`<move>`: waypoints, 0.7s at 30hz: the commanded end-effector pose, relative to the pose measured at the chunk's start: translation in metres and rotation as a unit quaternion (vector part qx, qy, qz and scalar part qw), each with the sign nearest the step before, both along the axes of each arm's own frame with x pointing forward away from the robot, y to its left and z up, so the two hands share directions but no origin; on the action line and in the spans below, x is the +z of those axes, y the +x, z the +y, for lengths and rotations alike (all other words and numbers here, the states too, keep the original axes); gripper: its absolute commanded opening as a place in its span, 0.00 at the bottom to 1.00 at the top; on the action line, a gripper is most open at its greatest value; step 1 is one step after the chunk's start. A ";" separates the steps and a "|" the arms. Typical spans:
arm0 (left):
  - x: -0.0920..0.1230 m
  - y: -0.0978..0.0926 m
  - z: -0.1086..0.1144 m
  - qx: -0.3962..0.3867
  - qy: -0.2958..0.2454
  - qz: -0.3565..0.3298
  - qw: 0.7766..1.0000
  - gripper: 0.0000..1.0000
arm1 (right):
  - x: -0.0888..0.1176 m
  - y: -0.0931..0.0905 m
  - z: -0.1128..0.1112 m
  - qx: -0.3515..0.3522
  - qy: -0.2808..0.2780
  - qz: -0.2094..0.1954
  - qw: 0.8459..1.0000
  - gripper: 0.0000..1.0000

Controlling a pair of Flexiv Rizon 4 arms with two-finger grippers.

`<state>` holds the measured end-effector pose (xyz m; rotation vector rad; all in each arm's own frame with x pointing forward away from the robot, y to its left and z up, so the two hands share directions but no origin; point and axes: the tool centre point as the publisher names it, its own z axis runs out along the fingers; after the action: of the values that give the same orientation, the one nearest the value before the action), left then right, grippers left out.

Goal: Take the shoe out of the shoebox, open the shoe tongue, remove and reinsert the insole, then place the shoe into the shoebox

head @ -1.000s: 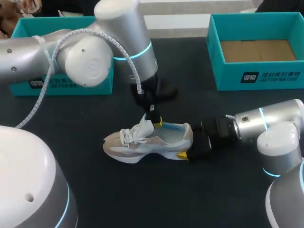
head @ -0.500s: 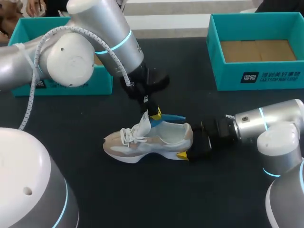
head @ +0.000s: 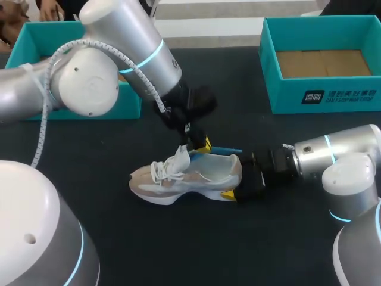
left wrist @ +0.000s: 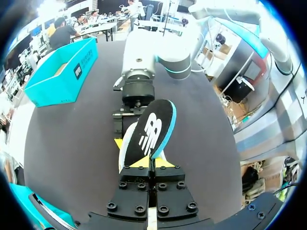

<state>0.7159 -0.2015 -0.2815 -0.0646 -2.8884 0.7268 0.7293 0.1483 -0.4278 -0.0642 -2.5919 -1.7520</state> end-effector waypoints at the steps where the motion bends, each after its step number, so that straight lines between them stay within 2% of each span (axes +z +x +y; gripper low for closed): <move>1: -0.012 0.000 -0.015 0.003 0.013 0.000 1.000 0.00 | -0.008 0.001 0.006 0.000 -0.002 0.000 1.000 0.00; 7: -0.018 -0.004 -0.020 0.004 0.021 0.001 1.000 0.00 | -0.008 0.001 0.006 0.000 -0.002 0.000 1.000 0.00; 8: -0.018 -0.006 -0.020 0.001 0.021 0.003 1.000 0.04 | -0.008 0.001 0.006 0.000 -0.002 0.000 1.000 0.00; 9: -0.017 -0.007 -0.019 -0.001 0.020 -0.001 1.000 0.30 | -0.008 0.001 0.006 0.000 -0.002 0.000 1.000 0.00; 10: -0.015 -0.008 -0.018 -0.001 0.018 0.000 1.000 0.40 | -0.008 0.001 0.006 0.000 -0.002 0.000 1.000 0.00; 11: -0.013 -0.010 -0.017 -0.002 0.016 -0.001 1.000 0.45 | -0.008 0.001 0.006 0.000 -0.002 0.000 1.000 0.00; 14: -0.007 -0.015 -0.012 0.007 0.016 -0.029 0.999 0.51 | -0.008 0.001 0.006 0.000 -0.002 0.000 1.000 0.00; 19: 0.007 -0.015 -0.009 0.006 0.028 -0.080 0.996 0.77 | -0.008 0.001 0.006 0.000 -0.002 0.000 1.000 0.00; 21: 0.014 -0.011 -0.009 0.007 0.032 -0.097 0.995 0.79 | -0.008 0.001 0.006 0.000 -0.002 0.000 1.000 0.00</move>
<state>0.7107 -0.2177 -0.2833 -0.1263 -3.0389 0.6735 0.7293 0.1484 -0.4278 -0.0641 -2.5919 -1.7521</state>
